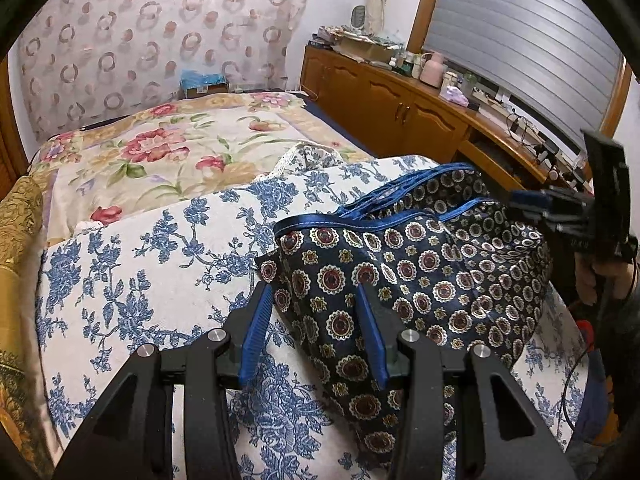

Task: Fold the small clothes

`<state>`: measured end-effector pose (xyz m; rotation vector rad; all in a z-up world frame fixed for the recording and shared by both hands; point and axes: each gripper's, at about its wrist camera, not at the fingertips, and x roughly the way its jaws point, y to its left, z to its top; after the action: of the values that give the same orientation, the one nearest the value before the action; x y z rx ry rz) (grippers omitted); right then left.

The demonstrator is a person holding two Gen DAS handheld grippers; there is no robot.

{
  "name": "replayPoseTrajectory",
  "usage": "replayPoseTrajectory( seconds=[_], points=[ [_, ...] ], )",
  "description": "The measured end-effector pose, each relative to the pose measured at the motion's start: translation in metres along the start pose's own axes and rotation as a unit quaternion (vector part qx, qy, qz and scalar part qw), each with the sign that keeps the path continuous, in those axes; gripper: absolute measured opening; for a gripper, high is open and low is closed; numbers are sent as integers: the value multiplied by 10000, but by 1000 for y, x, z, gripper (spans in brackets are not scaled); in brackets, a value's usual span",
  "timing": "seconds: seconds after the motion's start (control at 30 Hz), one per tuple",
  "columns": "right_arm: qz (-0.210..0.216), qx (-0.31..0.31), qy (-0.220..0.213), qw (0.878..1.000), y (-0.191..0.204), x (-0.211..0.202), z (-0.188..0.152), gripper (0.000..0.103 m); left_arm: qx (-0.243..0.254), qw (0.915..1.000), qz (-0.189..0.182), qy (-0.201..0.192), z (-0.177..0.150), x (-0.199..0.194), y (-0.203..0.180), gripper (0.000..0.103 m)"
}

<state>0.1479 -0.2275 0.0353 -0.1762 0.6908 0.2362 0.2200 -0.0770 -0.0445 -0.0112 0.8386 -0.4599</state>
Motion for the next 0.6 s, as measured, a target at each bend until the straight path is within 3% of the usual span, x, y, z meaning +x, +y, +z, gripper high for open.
replayPoseTrajectory(
  seconds=[0.2, 0.23, 0.3, 0.37, 0.6],
  points=[
    [197, 222, 273, 9992, -5, 11, -13, 45, -42, 9999, 70, 106, -2, 8, 2, 44],
    [257, 193, 260, 9991, -4, 10, -12, 35, -48, 9999, 79, 112, -2, 8, 2, 44],
    [373, 95, 257, 9989, -3, 12, -8, 27, -60, 9999, 107, 117, -2, 8, 2, 44],
    [418, 19, 224, 9989, -5, 15, -3, 12, -65, 9998, 131, 132, -2, 9, 3, 44],
    [289, -78, -117, 9995, -11, 10, 12, 7, -84, 9993, 105, 361, -2, 23, 3, 44]
  ],
)
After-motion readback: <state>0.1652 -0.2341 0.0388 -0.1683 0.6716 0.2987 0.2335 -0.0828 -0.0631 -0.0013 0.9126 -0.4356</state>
